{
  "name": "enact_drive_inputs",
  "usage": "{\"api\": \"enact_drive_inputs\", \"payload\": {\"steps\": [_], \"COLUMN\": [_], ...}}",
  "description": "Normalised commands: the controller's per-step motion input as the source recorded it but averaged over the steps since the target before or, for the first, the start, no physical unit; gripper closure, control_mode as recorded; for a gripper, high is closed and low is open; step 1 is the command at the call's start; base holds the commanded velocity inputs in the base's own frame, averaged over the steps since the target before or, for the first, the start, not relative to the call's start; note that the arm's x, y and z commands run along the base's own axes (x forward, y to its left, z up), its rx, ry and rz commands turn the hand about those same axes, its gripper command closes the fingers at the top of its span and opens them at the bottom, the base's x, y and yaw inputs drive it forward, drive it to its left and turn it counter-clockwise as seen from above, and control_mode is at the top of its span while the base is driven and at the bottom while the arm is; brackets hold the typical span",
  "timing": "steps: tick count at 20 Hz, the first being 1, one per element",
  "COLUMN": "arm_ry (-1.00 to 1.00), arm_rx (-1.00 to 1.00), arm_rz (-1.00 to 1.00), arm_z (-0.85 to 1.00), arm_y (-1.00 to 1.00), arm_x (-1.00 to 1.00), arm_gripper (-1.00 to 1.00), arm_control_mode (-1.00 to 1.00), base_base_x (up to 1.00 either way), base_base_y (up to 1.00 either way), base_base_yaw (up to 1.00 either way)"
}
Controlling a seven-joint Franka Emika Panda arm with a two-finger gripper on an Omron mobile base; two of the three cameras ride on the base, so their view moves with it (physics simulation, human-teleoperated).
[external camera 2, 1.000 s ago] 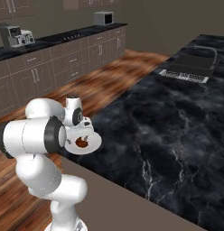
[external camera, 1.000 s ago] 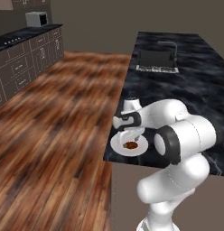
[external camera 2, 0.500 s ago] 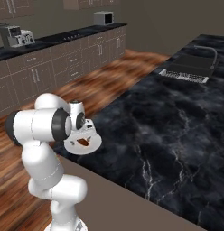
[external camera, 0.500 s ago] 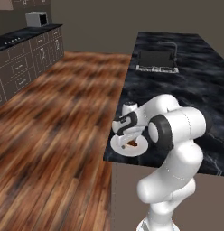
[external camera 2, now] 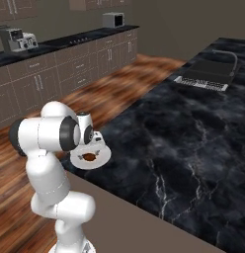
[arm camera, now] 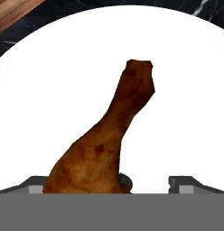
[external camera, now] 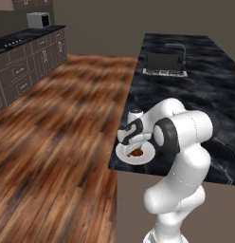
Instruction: Pick the chicken drumstick from the counter and place it in the microwave.
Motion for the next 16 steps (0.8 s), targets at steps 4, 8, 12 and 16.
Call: {"api": "enact_drive_inputs", "payload": {"steps": [4, 8, 12, 16], "arm_ry": [0.00, 0.00, 0.00, 0.00], "arm_rx": [0.00, 0.00, 0.00, 0.00], "arm_rz": [0.03, 0.03, 0.04, 0.01], "arm_z": [-0.32, -0.25, -0.13, 0.05], "arm_y": [0.00, 0.00, 0.00, 0.00], "arm_x": [0.00, 0.00, -0.09, -0.33], "arm_gripper": [-1.00, 1.00, 1.00, 1.00], "arm_control_mode": [-1.00, -1.00, -1.00, -1.00], "base_base_x": [0.00, 0.00, 0.00, 0.00], "base_base_y": [0.00, 0.00, 0.00, 0.00], "base_base_yaw": [0.00, 0.00, 0.00, 0.00]}}
